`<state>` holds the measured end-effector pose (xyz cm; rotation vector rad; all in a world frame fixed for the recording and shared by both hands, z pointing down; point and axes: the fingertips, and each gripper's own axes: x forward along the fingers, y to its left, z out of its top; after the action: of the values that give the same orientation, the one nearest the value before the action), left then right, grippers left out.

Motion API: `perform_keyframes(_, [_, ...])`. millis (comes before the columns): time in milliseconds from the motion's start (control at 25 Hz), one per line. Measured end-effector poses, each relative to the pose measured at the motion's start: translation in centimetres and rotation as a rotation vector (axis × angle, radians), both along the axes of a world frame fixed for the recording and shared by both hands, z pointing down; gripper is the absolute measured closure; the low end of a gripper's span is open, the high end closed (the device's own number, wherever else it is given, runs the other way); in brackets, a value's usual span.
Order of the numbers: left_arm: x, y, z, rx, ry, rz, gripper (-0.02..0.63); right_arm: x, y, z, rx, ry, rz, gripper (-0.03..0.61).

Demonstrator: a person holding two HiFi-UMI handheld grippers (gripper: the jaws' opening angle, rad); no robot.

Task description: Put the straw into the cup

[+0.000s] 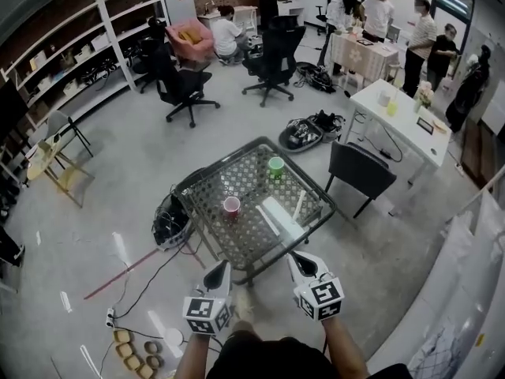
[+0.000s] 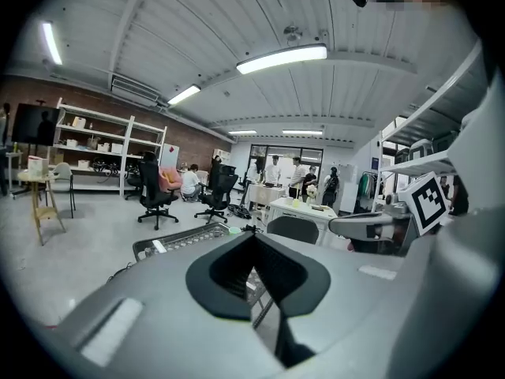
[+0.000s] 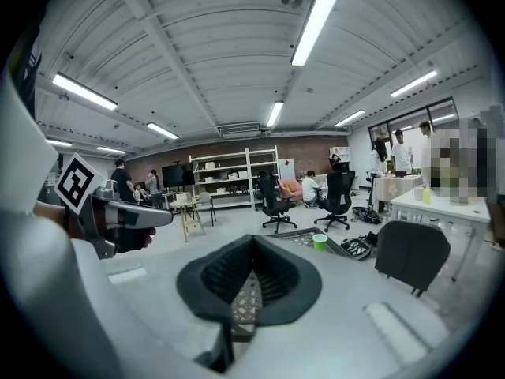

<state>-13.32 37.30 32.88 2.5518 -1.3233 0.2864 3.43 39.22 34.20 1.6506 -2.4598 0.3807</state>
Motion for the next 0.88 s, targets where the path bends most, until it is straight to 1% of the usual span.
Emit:
perform_keyframes(320, [-0.9, -10.4, 1.1, -0.034, 0.001, 0.047, 0.607, -1.6, -9.7, 1.0, -0.047, 0.003, 0.024, 0.577])
perform_keyframes(680, [-3.3, -19.8, 4.0, -0.087, 0.020, 0.077, 0.607, -4.1, -18.6, 2.9, -0.104, 0.019, 0.059, 0.575])
perform_keyframes(880, [-4.9, -24.1, 5.4, -0.103, 0.025, 0.086, 0.607, -4.9, -22.3, 4.7, -0.148, 0.040, 0.086, 0.575])
